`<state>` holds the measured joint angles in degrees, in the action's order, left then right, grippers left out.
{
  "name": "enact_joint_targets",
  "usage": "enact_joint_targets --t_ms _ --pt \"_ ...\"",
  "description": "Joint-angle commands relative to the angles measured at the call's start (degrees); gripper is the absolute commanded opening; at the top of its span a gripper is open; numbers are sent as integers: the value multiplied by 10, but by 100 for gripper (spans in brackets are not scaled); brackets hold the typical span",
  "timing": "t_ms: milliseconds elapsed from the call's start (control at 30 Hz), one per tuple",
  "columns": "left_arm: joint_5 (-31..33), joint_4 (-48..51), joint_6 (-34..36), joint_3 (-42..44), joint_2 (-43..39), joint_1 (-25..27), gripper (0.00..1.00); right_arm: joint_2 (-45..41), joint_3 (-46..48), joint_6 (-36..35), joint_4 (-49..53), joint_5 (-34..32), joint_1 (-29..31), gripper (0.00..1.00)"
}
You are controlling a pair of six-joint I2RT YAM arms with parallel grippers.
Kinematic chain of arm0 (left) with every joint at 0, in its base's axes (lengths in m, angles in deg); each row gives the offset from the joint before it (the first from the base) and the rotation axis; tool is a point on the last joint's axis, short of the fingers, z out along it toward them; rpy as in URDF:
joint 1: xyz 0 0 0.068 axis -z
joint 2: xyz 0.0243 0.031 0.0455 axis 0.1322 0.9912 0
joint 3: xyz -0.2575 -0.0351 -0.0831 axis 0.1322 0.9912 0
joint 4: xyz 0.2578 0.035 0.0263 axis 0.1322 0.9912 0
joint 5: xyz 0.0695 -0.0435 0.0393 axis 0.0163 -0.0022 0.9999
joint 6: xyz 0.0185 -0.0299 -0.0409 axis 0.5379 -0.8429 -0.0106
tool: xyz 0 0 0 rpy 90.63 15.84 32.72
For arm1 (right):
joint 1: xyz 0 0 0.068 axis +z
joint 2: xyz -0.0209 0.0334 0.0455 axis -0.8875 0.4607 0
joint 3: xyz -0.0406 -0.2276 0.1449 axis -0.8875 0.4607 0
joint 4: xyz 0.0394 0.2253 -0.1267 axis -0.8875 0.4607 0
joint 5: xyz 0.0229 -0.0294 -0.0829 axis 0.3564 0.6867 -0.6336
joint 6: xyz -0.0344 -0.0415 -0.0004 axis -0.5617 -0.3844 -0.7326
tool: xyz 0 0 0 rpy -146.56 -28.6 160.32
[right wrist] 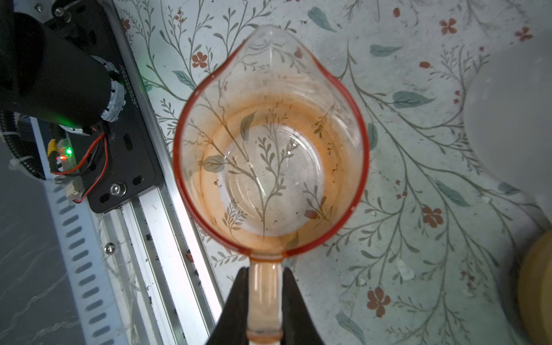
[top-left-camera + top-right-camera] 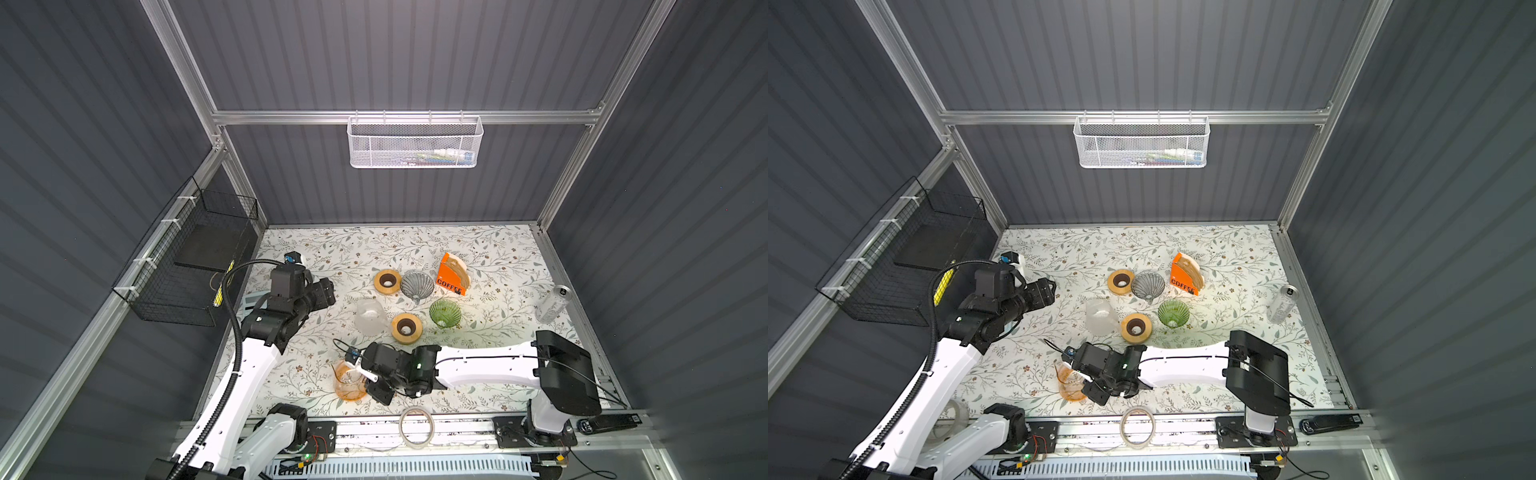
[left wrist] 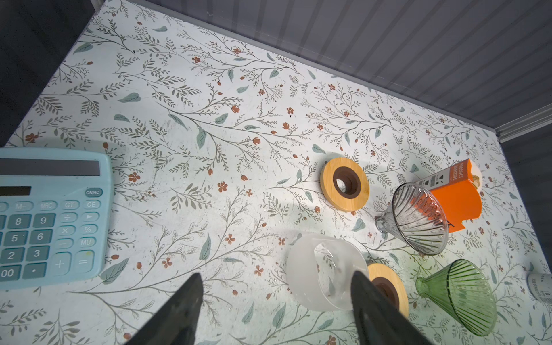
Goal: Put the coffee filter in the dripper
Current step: 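Lift the pitcher with the right gripper and carry it toward the robot, then lower the pitcher onto the table and open the right gripper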
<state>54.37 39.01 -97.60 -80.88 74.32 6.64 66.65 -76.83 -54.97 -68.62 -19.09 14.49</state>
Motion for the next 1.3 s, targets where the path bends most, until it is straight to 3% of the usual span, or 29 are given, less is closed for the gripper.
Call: enact_joint_targets --t_ms 0,367,667,733,1267 --pt "3 10 9 4 -11 3 78 5 -16 -3 -24 5 4 0" --pt "4 12 10 4 -14 2 78 18 -9 -2 -27 -4 5 1" --pt "7 13 10 3 -13 3 79 24 -6 -2 -19 -28 4 23" --pt "10 13 11 3 -12 3 79 25 -5 -5 -16 -37 4 34" --pt "13 19 11 -3 -12 2 79 4 8 -14 2 -104 5 40"
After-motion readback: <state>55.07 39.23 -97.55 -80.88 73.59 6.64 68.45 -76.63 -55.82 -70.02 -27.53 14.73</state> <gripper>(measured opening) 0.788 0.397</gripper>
